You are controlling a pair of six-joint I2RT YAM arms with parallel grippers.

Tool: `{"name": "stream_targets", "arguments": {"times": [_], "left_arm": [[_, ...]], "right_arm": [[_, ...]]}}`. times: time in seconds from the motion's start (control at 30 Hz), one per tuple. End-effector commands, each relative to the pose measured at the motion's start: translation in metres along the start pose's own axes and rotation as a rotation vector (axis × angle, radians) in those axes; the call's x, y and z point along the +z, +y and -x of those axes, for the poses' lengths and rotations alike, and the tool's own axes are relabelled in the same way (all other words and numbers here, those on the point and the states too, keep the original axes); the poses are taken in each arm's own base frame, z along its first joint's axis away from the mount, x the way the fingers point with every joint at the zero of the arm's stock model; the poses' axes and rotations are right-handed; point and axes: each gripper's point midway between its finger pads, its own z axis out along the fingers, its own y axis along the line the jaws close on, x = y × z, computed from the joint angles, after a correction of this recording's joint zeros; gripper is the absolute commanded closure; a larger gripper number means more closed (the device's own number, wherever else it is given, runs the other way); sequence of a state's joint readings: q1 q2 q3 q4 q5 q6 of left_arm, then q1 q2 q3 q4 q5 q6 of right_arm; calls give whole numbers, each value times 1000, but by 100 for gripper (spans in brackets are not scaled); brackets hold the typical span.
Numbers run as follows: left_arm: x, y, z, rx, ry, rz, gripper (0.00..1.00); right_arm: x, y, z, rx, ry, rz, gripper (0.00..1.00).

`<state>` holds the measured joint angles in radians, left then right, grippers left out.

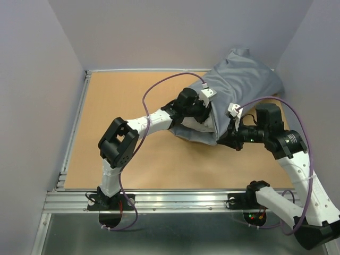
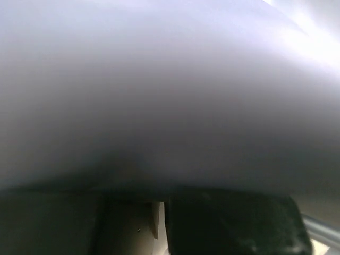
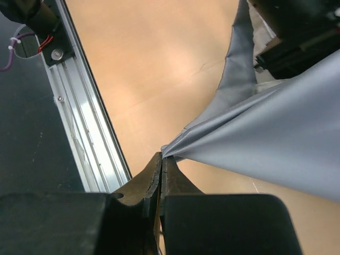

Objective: Put the pillow into the pillowcase

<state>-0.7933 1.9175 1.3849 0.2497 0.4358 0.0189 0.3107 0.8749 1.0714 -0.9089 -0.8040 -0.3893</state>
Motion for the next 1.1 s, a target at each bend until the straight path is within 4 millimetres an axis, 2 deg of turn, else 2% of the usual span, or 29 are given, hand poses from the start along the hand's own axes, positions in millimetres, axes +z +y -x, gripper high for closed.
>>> {"name": "stream_targets", "arguments": {"times": [0.0, 0.03, 0.07, 0.1, 0.13, 0.17, 0.2, 0.23, 0.27, 0.3, 0.37, 0.4, 0.43, 0.47, 0.5, 0.53, 0.6, 0.63, 0.7, 0.83, 0.87, 0.97, 1.07], "left_arm": [[22, 38, 46, -40, -126, 136, 88], [23, 37, 55, -37, -127, 129, 84], [23, 34, 54, -33, -116, 113, 65], [21, 31, 52, 3, -99, 98, 57], [10, 22, 45, 44, -67, 70, 51], [-9, 14, 57, 152, -77, 53, 42], [-9, 12, 33, 129, -17, 32, 39], [-32, 4, 18, 210, 58, 6, 37], [-45, 1, 9, 242, 104, -3, 35], [-69, -6, 16, 280, 112, -3, 34], [-106, 3, -26, 275, 233, 1, 33], [-139, 10, -36, 230, 237, 2, 32], [-156, 18, -25, 226, 211, 40, 25], [-170, 20, -42, 181, 229, 31, 25], [-187, 31, -44, 152, 222, 70, 25], [-212, 49, -48, 114, 204, 154, 25], [-234, 73, -55, 96, 192, 266, 23], [-242, 83, -55, 102, 177, 314, 23], [-248, 101, -75, 66, 202, 356, 23], [-234, 127, -80, 3, 171, 425, 24], [-230, 133, -67, -2, 122, 437, 25], [-213, 140, -48, -75, 34, 416, 26], [-198, 146, -41, -158, -13, 391, 27]], "right_arm": [[-1, 24, 28, 71, -47, 109, 99], [1, 10, 27, 94, -26, 45, 99], [5, -8, 21, 106, 9, -30, 100], [8, -18, 17, 105, 34, -58, 99], [7, -29, 14, 110, 40, -101, 100], [5, -33, 15, 101, 29, -118, 99], [5, -37, 12, 110, 35, -135, 99], [3, -42, 13, 108, 27, -163, 100], [3, -48, 11, 120, 33, -193, 99], [2, -51, 14, 121, 24, -206, 99], [2, -50, 25, 139, -10, -199, 99], [2, -51, 36, 128, -46, -194, 99], [2, -52, 43, 134, -65, -198, 99], [-1, -50, 58, 140, -102, -196, 99], [-3, -50, 68, 140, -122, -192, 99], [-3, -52, 77, 145, -134, -188, 99], [-9, -47, 100, 154, -182, -171, 100], [-18, -43, 121, 125, -228, -172, 99], [-28, -41, 146, 112, -283, -185, 100], [-37, -38, 160, 114, -317, -198, 100], [-40, -36, 164, 104, -325, -199, 99], [-45, -34, 170, 99, -340, -206, 99], [-49, -30, 174, 97, -355, -209, 100]]}}
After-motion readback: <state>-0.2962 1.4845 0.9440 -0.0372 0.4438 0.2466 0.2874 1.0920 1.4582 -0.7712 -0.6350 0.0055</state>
